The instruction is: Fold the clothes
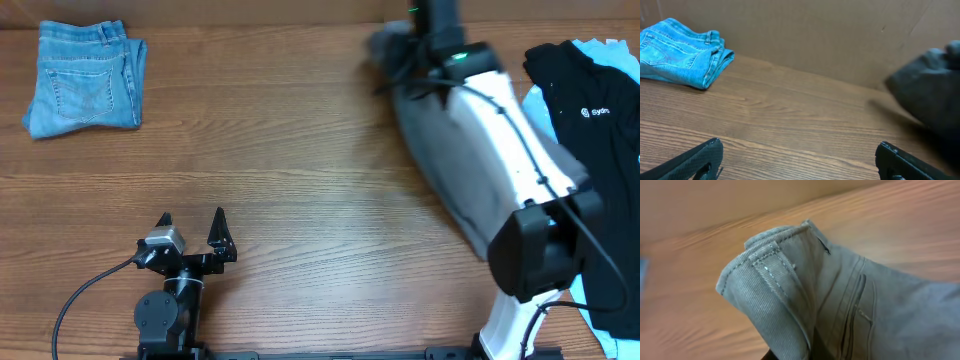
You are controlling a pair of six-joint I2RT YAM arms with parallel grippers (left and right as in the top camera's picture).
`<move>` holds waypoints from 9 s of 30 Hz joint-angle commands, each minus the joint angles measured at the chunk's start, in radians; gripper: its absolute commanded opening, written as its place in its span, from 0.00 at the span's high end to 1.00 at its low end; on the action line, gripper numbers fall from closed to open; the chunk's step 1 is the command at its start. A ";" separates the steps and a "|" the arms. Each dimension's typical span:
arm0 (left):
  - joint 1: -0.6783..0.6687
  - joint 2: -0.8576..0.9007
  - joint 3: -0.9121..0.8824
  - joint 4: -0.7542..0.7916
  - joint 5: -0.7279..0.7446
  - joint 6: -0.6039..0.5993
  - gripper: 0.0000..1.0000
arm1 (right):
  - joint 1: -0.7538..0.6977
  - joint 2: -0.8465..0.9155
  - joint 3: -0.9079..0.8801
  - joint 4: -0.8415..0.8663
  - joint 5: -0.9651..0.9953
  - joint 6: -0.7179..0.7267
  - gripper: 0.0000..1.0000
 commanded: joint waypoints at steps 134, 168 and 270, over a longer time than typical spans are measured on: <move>0.117 2.113 1.314 -0.711 0.230 0.305 0.09 | -0.132 -0.248 -0.381 -0.461 0.075 0.105 0.29; 0.117 2.113 1.315 -0.721 0.237 0.305 0.00 | -0.229 -0.043 -0.543 -0.180 -0.031 -0.019 0.71; 0.077 1.899 1.788 -1.183 0.256 0.290 0.00 | -0.232 -0.269 -0.439 -0.560 -0.206 -0.137 0.00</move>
